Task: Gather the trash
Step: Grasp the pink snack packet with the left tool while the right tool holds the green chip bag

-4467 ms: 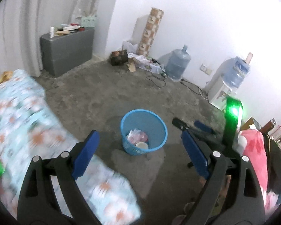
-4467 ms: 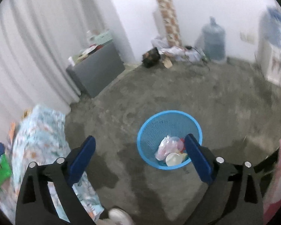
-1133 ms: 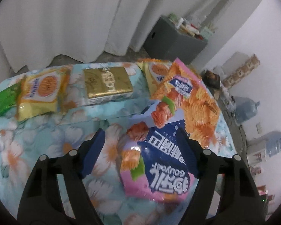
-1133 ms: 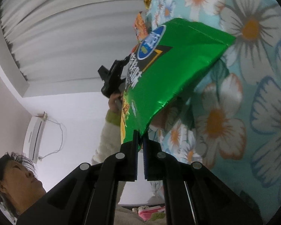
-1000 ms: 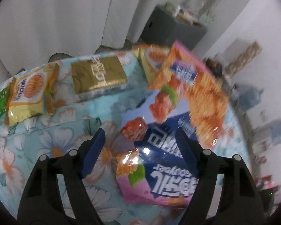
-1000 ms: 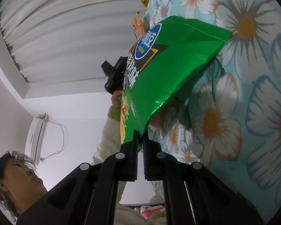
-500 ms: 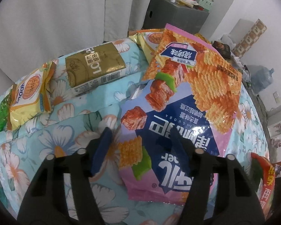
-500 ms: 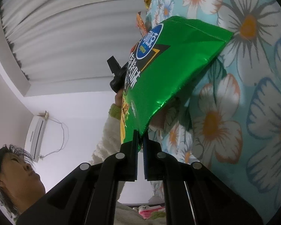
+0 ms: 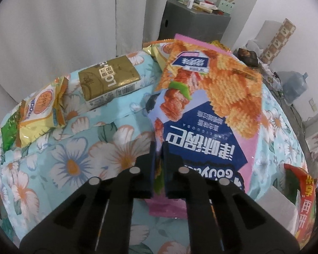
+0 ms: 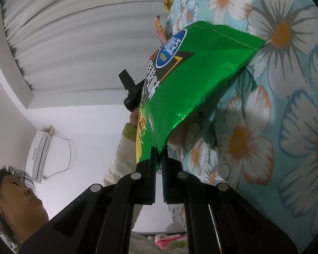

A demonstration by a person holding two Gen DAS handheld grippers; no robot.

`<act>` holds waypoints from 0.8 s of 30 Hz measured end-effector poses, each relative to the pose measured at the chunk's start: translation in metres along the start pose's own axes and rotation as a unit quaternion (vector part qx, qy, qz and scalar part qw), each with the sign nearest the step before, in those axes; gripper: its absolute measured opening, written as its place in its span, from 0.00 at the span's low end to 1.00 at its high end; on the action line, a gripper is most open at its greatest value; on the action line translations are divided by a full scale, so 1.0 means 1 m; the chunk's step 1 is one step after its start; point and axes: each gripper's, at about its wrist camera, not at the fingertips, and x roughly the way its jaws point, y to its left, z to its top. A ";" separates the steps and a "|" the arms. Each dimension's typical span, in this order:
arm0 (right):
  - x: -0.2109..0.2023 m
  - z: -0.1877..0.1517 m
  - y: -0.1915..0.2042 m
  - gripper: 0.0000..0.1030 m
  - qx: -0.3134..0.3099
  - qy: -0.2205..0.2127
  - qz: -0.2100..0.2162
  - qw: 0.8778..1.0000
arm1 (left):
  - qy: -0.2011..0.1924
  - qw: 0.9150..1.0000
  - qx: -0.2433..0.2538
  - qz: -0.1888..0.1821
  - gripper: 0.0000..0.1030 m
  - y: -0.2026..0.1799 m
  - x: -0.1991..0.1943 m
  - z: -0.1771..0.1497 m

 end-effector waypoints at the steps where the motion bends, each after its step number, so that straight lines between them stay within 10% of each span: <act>1: 0.000 0.000 0.001 0.05 -0.001 -0.001 0.000 1.000 | -0.002 1.000 -0.001 0.000 0.01 0.000 -0.004 -0.001; 24: -0.015 -0.001 0.079 0.04 -0.106 -0.061 0.028 0.992 | -0.167 0.986 0.001 -0.019 0.00 -0.034 -0.168 0.001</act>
